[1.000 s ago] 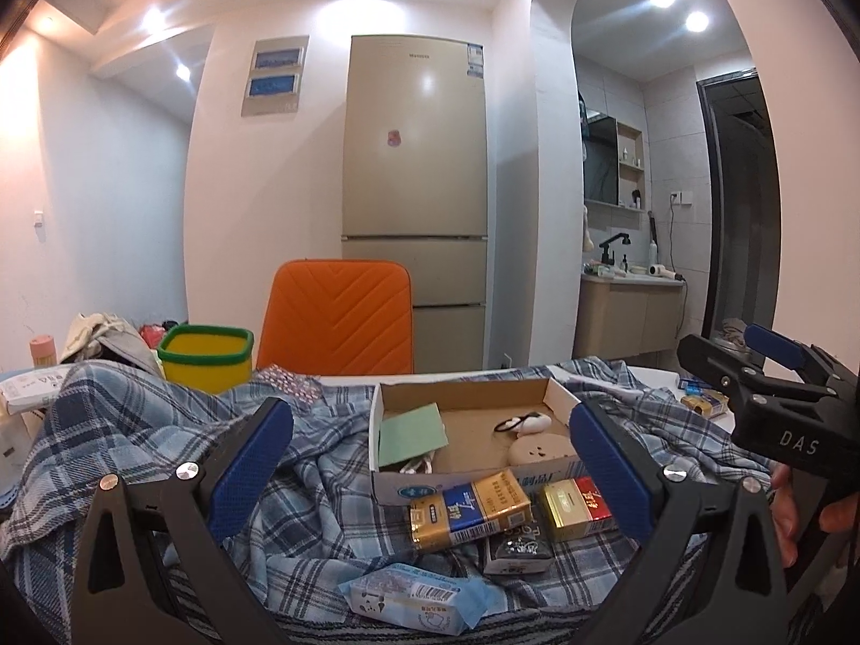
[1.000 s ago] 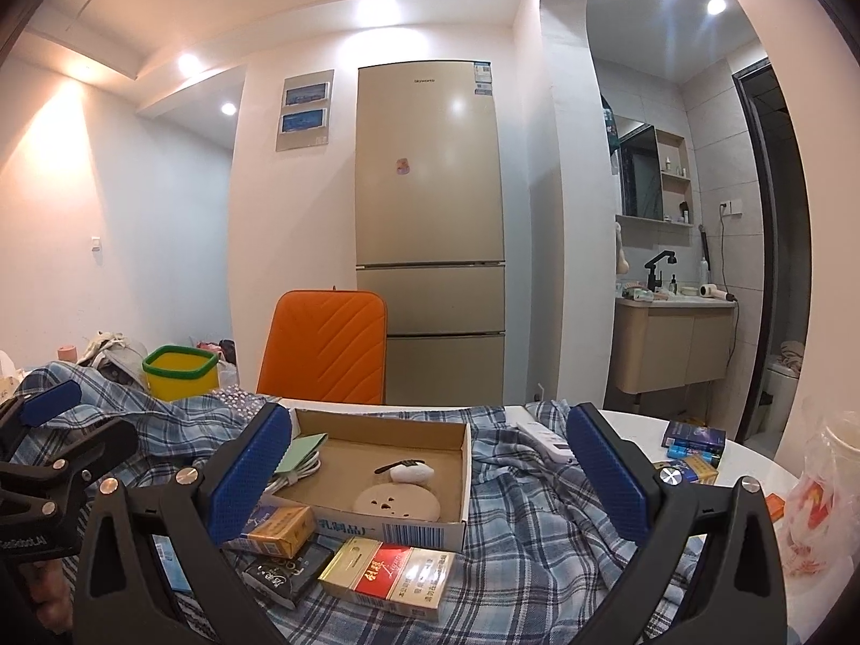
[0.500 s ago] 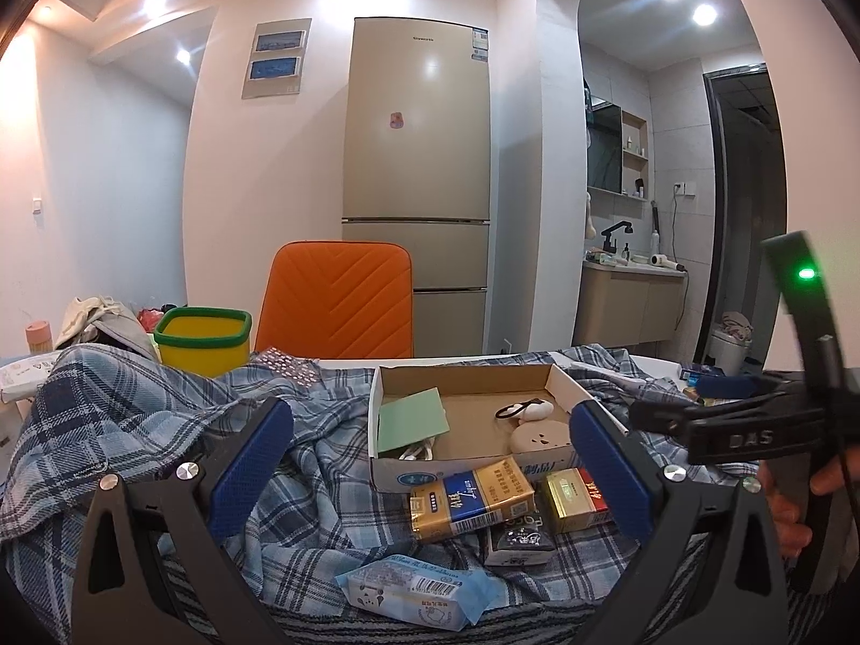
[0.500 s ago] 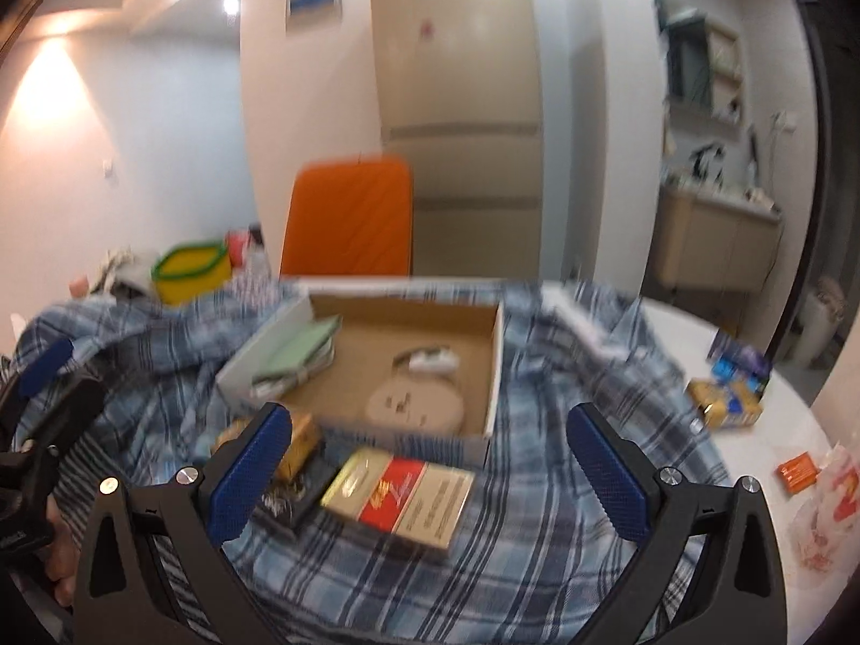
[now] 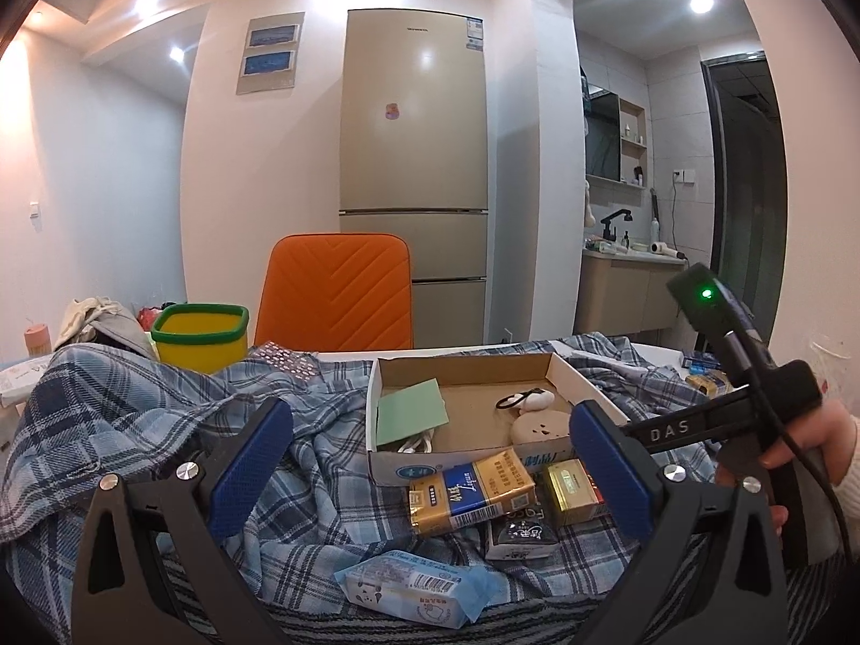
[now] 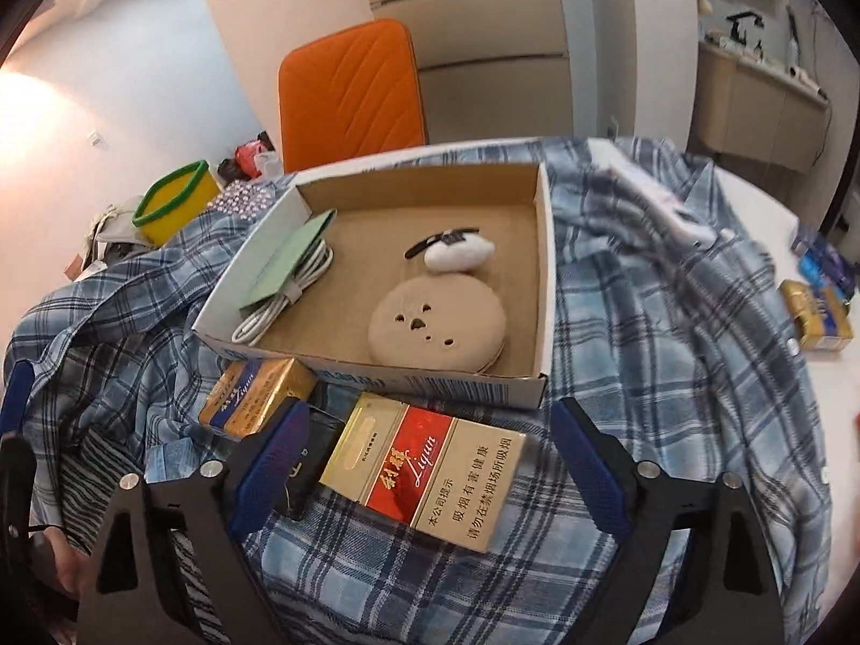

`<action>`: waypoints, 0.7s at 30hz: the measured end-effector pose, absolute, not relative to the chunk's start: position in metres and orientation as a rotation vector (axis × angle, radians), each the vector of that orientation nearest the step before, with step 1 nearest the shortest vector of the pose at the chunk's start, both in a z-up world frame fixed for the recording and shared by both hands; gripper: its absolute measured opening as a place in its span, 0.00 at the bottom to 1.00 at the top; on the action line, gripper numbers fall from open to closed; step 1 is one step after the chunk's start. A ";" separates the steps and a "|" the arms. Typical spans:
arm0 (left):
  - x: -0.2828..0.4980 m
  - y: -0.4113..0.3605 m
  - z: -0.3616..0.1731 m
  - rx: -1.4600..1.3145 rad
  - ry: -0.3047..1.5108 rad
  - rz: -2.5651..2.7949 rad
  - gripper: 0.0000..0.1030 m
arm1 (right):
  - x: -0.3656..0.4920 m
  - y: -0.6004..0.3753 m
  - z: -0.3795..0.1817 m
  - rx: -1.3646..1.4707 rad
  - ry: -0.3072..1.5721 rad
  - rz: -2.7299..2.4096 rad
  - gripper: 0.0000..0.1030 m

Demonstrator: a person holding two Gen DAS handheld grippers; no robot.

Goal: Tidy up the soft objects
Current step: 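Reach the right gripper to the red-and-white Liqun pack and grasp it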

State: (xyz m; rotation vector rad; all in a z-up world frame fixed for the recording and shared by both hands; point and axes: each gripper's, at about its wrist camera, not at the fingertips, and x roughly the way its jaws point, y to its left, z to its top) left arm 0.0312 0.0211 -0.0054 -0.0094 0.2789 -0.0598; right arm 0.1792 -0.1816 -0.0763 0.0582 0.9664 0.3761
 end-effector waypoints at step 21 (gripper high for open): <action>0.036 0.022 -0.006 -0.015 0.306 -0.061 1.00 | 0.171 -0.177 -0.096 0.081 1.125 0.515 0.83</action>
